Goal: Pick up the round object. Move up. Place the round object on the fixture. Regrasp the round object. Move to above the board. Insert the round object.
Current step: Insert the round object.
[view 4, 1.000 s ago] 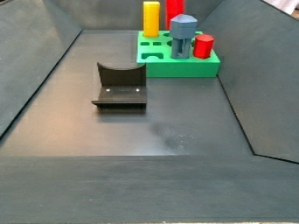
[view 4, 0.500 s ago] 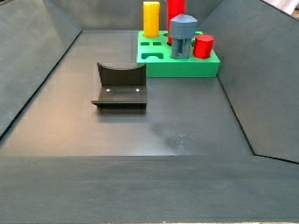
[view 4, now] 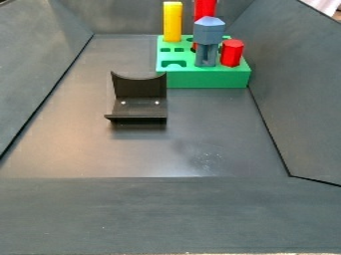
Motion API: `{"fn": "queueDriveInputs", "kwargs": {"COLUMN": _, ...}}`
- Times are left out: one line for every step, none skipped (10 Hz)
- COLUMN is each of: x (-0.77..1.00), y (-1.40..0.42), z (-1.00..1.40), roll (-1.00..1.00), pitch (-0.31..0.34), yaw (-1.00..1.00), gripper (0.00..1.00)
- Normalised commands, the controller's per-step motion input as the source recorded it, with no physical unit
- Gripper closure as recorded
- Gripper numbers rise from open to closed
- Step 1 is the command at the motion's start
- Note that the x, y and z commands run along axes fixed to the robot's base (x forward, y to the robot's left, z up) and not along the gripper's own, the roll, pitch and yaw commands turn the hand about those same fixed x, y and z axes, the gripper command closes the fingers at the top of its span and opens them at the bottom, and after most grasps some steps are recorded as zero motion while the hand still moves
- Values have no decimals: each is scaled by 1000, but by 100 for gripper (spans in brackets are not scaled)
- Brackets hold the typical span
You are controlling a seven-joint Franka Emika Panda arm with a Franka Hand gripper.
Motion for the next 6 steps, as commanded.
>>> {"fn": "queueDriveInputs", "kwargs": {"x": -46, "y": 66, "z": -80, "roll": -39, "pitch": -21, "yaw": -3, "gripper": 100}}
{"fn": "queueDriveInputs", "kwargs": {"x": 0, "y": 31, "z": -80, "roll": 0, "pitch": 0, "yaw": 0, "gripper": 100}}
{"fn": "queueDriveInputs", "kwargs": {"x": 0, "y": 54, "z": -146, "roll": 0, "pitch": 7, "yaw": 0, "gripper": 100}}
{"fn": "queueDriveInputs", "kwargs": {"x": 3, "y": 43, "z": -311, "roll": 0, "pitch": 39, "yaw": 0, "gripper": 100}}
{"fn": "queueDriveInputs", "kwargs": {"x": 143, "y": 0, "z": -406, "roll": -6, "pitch": 27, "yaw": -6, "gripper": 100}}
{"fn": "queueDriveInputs", "kwargs": {"x": 140, "y": 0, "z": -371, "roll": -21, "pitch": 11, "yaw": -17, "gripper": 100}}
